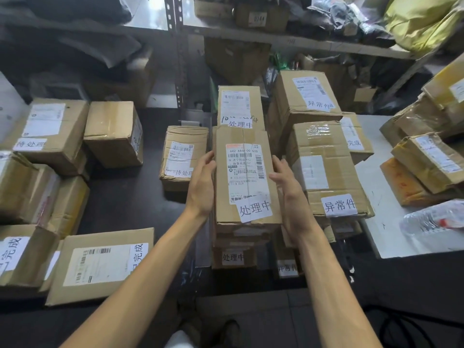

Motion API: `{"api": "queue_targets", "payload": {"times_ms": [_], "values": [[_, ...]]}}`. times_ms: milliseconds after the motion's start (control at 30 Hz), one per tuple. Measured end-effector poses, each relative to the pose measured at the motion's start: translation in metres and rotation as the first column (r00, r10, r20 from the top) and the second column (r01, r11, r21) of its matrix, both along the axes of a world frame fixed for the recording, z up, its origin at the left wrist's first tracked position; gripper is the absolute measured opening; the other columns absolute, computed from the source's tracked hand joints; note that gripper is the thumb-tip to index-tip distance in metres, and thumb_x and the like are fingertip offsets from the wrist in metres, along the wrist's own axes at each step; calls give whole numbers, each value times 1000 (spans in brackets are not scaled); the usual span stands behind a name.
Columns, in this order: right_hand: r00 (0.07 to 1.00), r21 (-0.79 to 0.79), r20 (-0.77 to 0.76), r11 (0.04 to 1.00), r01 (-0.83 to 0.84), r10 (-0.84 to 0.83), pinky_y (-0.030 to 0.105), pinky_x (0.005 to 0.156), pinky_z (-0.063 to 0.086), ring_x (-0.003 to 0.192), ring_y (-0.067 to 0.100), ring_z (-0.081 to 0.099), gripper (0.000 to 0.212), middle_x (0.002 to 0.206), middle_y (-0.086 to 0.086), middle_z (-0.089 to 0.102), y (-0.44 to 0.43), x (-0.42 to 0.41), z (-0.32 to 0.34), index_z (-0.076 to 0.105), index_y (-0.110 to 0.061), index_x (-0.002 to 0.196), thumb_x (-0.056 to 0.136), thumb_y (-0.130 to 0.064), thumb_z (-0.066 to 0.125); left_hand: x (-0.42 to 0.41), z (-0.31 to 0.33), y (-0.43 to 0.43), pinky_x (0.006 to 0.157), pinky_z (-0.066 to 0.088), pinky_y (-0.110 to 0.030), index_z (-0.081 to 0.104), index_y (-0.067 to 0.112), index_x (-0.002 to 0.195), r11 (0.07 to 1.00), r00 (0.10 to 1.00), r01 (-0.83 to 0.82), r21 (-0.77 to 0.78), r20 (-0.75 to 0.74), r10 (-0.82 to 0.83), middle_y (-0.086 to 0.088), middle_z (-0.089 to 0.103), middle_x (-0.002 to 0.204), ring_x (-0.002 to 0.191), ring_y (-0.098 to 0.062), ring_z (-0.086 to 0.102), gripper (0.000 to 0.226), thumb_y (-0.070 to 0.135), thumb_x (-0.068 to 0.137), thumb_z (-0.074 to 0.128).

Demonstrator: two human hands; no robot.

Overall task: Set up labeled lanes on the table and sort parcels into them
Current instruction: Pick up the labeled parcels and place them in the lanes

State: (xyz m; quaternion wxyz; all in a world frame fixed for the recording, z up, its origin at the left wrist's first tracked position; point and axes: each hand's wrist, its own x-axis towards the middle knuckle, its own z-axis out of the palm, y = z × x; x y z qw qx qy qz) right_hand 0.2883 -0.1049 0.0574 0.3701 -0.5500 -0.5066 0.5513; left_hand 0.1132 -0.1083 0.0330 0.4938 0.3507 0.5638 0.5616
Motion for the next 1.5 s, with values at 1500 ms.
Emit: {"api": "queue_targets", "payload": {"times_ms": [1500], "values": [[956, -431, 212, 897, -97, 205, 27, 98, 41, 127, 7, 47, 69, 151, -3, 49, -108, -232, -163, 28, -29, 158, 99, -39, 62, -220, -111, -147, 123, 2, -57, 53, 31, 141, 843, 660, -92, -529, -667, -346, 13, 11, 169, 155, -18, -4, 43, 25, 98, 49]]}}
